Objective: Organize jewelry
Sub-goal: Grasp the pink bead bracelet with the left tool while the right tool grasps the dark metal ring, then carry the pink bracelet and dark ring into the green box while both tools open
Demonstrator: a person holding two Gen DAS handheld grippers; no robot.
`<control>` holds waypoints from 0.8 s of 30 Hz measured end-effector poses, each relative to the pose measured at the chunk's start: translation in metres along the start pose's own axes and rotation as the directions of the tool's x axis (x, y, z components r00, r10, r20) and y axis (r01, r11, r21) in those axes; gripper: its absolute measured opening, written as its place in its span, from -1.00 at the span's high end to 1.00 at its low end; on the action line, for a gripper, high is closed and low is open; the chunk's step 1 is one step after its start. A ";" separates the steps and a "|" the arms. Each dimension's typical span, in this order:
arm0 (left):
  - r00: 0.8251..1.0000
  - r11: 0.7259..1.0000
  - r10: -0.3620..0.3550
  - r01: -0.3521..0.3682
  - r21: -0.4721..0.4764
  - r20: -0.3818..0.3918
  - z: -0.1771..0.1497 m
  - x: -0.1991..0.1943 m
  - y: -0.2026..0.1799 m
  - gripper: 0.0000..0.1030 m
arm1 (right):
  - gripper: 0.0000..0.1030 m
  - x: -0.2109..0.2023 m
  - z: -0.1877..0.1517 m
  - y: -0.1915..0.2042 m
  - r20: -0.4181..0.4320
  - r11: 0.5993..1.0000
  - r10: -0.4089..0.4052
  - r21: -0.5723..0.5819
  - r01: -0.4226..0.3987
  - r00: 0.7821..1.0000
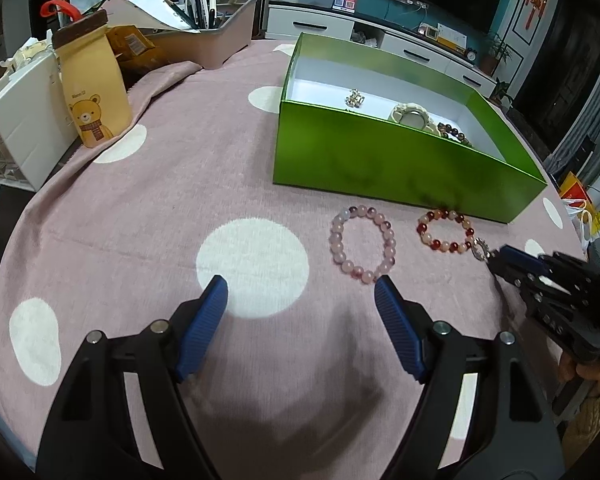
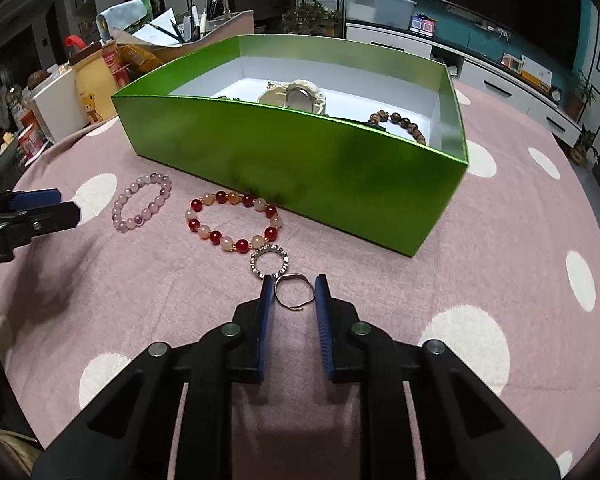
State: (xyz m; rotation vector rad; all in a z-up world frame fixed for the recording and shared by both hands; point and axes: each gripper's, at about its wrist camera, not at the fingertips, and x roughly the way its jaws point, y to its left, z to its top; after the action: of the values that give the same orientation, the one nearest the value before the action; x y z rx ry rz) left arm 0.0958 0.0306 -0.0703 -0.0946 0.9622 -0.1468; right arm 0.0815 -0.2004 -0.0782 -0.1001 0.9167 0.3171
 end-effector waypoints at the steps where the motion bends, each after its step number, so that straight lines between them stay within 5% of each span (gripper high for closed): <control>1: 1.000 1.000 0.003 -0.003 0.001 -0.002 0.003 0.003 -0.001 -0.50 | 0.61 -0.002 -0.001 -0.001 0.003 1.000 0.002 0.012 -0.002 1.000; 7: 1.000 0.999 0.012 -0.012 0.044 0.000 0.015 0.019 -0.013 -0.35 | 0.61 -0.031 -0.014 -0.012 0.083 0.993 0.047 0.102 -0.055 0.995; 14: 0.999 0.994 0.036 -0.035 0.106 -0.015 0.019 0.038 -0.026 0.15 | 0.61 -0.052 -0.019 -0.018 0.136 0.988 0.066 0.132 -0.084 0.989; 17: 0.998 0.988 0.058 -0.058 0.144 0.007 0.017 0.040 -0.032 0.22 | 0.61 -0.056 -0.018 -0.018 0.150 0.987 0.072 0.134 -0.092 0.986; 21: 0.999 0.984 0.042 -0.045 0.170 0.019 0.015 0.039 -0.034 0.80 | 0.61 -0.058 -0.018 -0.016 0.161 0.986 0.077 0.135 -0.100 0.984; 24: 0.999 0.985 0.035 -0.037 0.171 0.013 0.015 0.038 -0.035 0.86 | 0.61 -0.058 -0.019 -0.016 0.162 0.984 0.080 0.142 -0.104 0.984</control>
State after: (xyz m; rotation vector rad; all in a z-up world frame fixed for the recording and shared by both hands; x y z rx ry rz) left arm 0.1267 -0.0105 -0.0877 0.0806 0.9374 -0.1949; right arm 0.0396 -0.2331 -0.0444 0.1053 0.7883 0.3360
